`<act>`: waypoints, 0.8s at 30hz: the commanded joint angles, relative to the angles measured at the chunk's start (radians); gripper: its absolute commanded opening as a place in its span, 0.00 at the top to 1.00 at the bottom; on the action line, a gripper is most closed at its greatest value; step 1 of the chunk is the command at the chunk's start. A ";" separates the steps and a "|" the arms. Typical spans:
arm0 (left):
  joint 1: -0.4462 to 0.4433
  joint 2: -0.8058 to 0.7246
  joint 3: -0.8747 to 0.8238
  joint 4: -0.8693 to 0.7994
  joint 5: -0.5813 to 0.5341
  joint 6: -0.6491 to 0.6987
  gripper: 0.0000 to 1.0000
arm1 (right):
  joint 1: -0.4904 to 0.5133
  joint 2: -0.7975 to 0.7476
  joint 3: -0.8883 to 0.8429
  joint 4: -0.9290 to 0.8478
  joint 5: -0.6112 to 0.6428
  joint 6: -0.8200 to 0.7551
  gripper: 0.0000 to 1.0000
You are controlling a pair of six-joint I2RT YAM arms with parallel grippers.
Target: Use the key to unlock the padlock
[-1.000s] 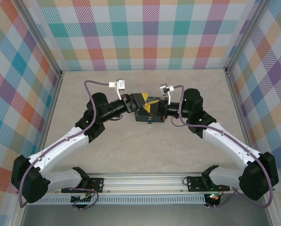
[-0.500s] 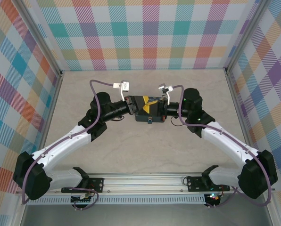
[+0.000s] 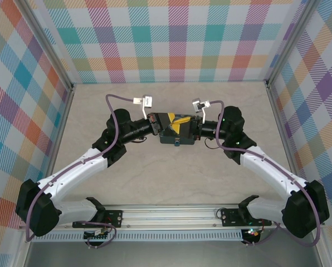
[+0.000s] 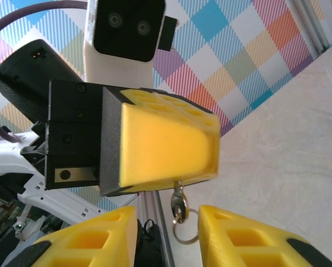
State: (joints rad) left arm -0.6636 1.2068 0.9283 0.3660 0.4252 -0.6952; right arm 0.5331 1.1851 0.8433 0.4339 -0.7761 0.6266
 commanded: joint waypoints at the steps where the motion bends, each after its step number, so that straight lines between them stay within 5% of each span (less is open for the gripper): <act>1: -0.002 -0.026 0.007 0.030 -0.014 -0.013 1.00 | -0.001 0.022 -0.005 0.096 -0.043 0.041 0.63; 24: -0.002 -0.015 0.012 0.029 -0.023 -0.017 1.00 | -0.002 0.070 0.023 0.115 -0.060 0.073 0.81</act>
State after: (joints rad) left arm -0.6636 1.2068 0.9283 0.3668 0.4065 -0.7136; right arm 0.5331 1.2461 0.8433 0.5140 -0.8139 0.6960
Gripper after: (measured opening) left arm 0.052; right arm 0.197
